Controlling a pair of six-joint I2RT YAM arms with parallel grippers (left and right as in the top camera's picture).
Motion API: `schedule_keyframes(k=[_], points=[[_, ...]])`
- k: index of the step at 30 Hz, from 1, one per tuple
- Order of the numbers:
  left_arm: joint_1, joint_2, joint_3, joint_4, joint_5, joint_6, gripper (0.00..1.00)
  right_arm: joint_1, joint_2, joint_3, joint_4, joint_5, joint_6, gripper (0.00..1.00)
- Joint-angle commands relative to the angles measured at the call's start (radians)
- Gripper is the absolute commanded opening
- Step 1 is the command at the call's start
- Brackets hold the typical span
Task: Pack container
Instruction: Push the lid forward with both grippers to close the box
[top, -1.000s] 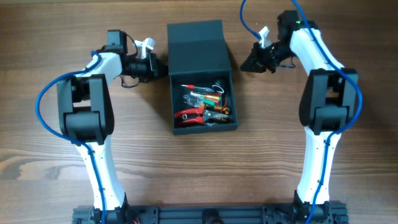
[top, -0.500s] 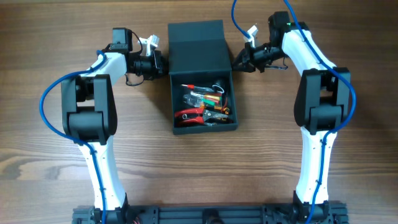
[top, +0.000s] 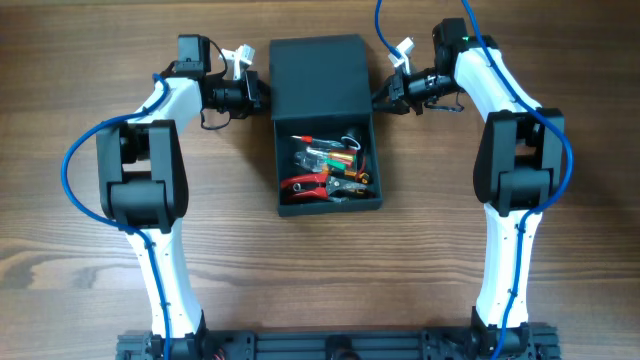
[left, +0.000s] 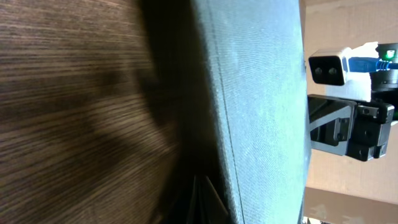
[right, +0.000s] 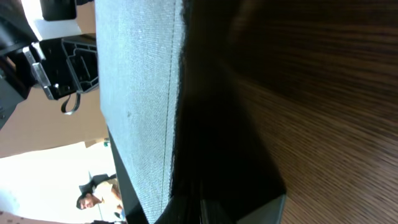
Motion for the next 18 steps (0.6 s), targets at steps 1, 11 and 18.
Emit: schedule_keyframes(k=[1,11,18], points=[[-0.004,-0.064,0.035,-0.006,0.039,-0.009,0.04,0.006,0.008,0.022,0.004,-0.101,-0.054,0.04],[-0.014,-0.13,0.035,-0.01,0.039,-0.008,0.04,0.006,-0.005,0.027,-0.011,-0.118,-0.097,0.04],[-0.034,-0.164,0.035,-0.011,0.026,-0.008,0.04,0.006,-0.06,0.059,-0.065,-0.027,-0.132,0.04]])
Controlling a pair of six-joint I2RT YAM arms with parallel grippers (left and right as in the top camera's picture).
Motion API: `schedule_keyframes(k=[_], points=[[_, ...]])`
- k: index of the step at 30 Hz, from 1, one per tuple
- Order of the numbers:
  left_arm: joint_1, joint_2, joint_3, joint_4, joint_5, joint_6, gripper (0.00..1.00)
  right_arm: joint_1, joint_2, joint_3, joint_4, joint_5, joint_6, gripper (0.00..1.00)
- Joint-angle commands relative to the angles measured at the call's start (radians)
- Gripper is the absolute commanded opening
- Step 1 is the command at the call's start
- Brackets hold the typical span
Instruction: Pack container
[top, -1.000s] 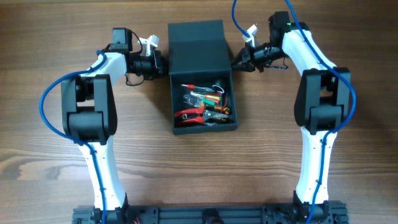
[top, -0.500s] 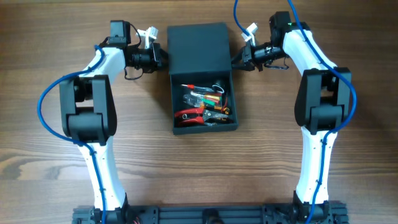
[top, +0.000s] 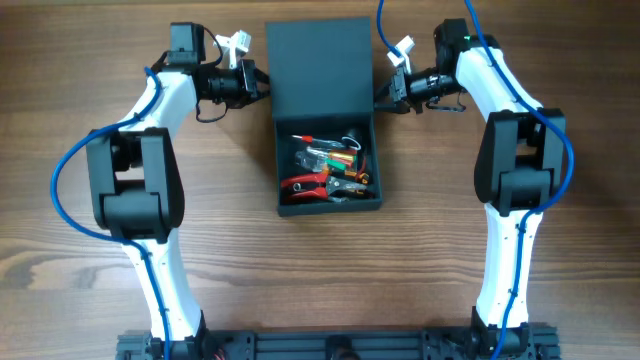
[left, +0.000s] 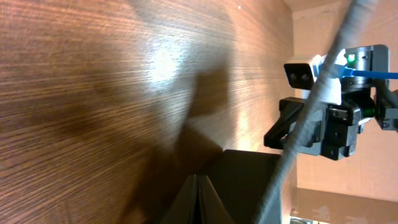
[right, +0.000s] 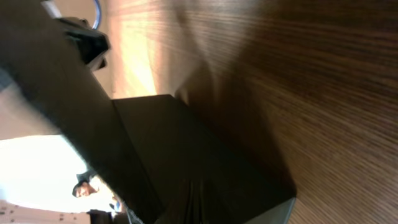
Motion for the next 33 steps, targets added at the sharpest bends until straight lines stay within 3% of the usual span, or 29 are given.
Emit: schedule_keyframes(k=[1,23,28,33], points=[[-0.036,-0.079,0.03,0.002,0.032,-0.008,0.04,0.011,-0.066,0.055,-0.042,0.006,-0.053,0.04],[-0.08,-0.222,0.03,-0.077,-0.03,0.052,0.04,0.009,-0.116,0.389,-0.369,0.159,-0.136,0.04],[-0.085,-0.295,0.03,-0.107,-0.047,0.052,0.04,0.009,-0.118,0.428,-0.497,0.169,-0.217,0.04],[-0.118,-0.373,0.03,-0.256,-0.15,0.143,0.04,0.009,-0.151,0.457,-0.56,0.379,-0.156,0.04]])
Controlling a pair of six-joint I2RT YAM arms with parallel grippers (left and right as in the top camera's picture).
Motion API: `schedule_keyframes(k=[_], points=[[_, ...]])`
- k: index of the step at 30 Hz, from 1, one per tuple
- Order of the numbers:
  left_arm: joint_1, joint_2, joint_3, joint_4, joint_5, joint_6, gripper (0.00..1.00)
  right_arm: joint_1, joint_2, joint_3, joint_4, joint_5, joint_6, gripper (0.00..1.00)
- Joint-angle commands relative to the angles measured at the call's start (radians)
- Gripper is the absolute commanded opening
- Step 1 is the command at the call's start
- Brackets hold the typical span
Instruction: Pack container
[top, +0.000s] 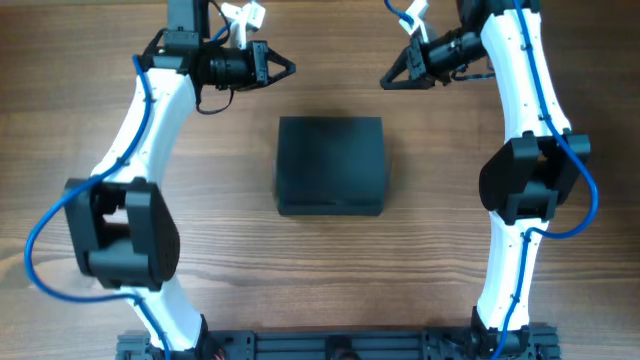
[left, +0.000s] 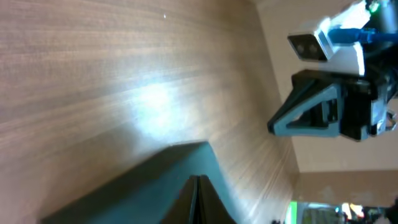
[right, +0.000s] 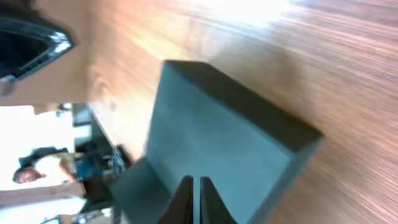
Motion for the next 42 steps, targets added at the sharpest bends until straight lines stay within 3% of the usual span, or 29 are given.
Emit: schedule_keyframes(k=[1,5,10,15,21,27,32,37,42], points=[[-0.05,-0.101,0.022,-0.125,-0.142,0.123,0.04,0.005,-0.083,0.039,-0.005,0.199,0.035,0.04],[-0.106,-0.17,0.022,-0.265,-0.359,0.201,0.04,0.005,-0.187,0.039,0.028,0.447,0.183,0.04],[-0.14,-0.25,0.022,-0.391,-0.613,0.201,0.04,0.005,-0.344,0.039,0.041,0.768,0.344,0.04],[-0.143,-0.312,0.022,-0.51,-0.735,0.198,0.04,0.005,-0.519,0.038,0.006,0.936,0.42,0.04],[-0.174,-0.318,0.022,-0.538,-0.758,0.199,0.04,0.005,-0.718,-0.064,-0.005,0.922,0.482,0.04],[-0.238,-0.317,0.022,-0.507,-0.853,0.215,0.04,0.005,-0.892,-0.373,0.026,0.83,0.51,0.04],[-0.262,-0.304,0.022,-0.462,-0.853,0.222,0.04,0.051,-0.982,-0.73,0.223,0.715,0.511,0.04],[-0.278,-0.229,0.022,-0.439,-0.852,0.225,0.04,0.223,-0.964,-1.041,0.481,0.703,0.54,0.06],[-0.288,-0.134,0.022,-0.395,-0.848,0.226,0.04,0.353,-0.87,-1.098,0.592,0.763,0.582,0.07]])
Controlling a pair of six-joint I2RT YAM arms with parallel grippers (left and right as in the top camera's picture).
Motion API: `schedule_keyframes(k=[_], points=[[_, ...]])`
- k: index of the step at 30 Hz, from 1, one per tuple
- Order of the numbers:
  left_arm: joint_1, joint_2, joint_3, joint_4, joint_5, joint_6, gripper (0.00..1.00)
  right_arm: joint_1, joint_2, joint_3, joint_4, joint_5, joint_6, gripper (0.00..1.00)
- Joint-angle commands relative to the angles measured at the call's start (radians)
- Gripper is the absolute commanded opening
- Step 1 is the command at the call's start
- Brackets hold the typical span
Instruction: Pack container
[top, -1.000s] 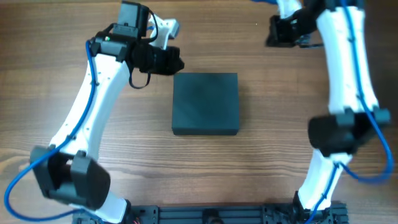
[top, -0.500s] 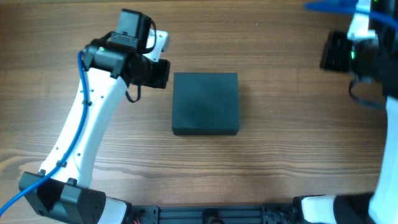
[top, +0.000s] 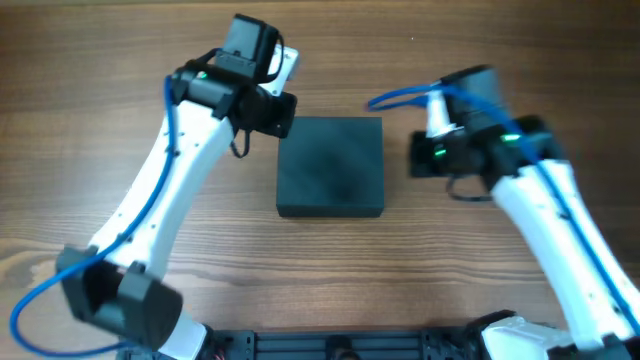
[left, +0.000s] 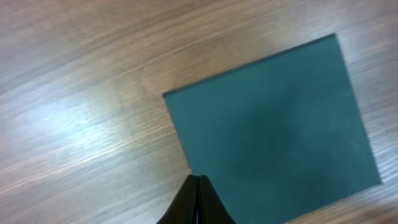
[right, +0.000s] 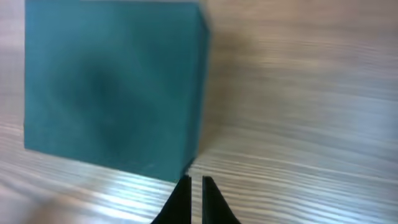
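The dark container (top: 330, 165) lies at the table's middle with its lid down, so its contents are hidden. My left gripper (top: 280, 112) hangs over its far left corner. In the left wrist view the container (left: 273, 124) fills the right side and the left gripper (left: 198, 178) is shut and empty at its edge. My right gripper (top: 414, 158) hovers just right of the container. In the right wrist view the container (right: 112, 87) sits upper left, and the right gripper (right: 194, 180) is by its corner, its fingers nearly together with nothing between them.
The wooden table (top: 120, 250) stretches around the container on all sides. A dark rail (top: 330, 348) runs along the near edge, where the arms are mounted. Blue cables trail from both arms.
Both grippers stood beyond the far side of the closed container. Now the left is over its far left corner and the right is close beside its right side. The container has not moved.
The container's lid stood open behind a tray of tools, with a gripper at each side of the lid. Shortly after, that looked the same. Then the lid was down and both grippers were farther back. Now they are close to the closed container.
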Motion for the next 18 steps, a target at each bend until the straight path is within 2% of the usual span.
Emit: schedule_keyframes(k=[1,11,18], points=[[-0.01,0.096,0.013,0.032,-0.002,0.024,0.04,0.089,0.08,-0.022,0.06,0.026,0.047,0.07],[-0.01,0.256,0.014,0.073,0.006,0.026,0.04,0.171,0.32,-0.022,0.158,0.024,0.048,0.07],[-0.013,0.319,0.013,0.092,0.041,0.026,0.04,0.178,0.402,-0.024,0.181,0.024,0.039,0.06]])
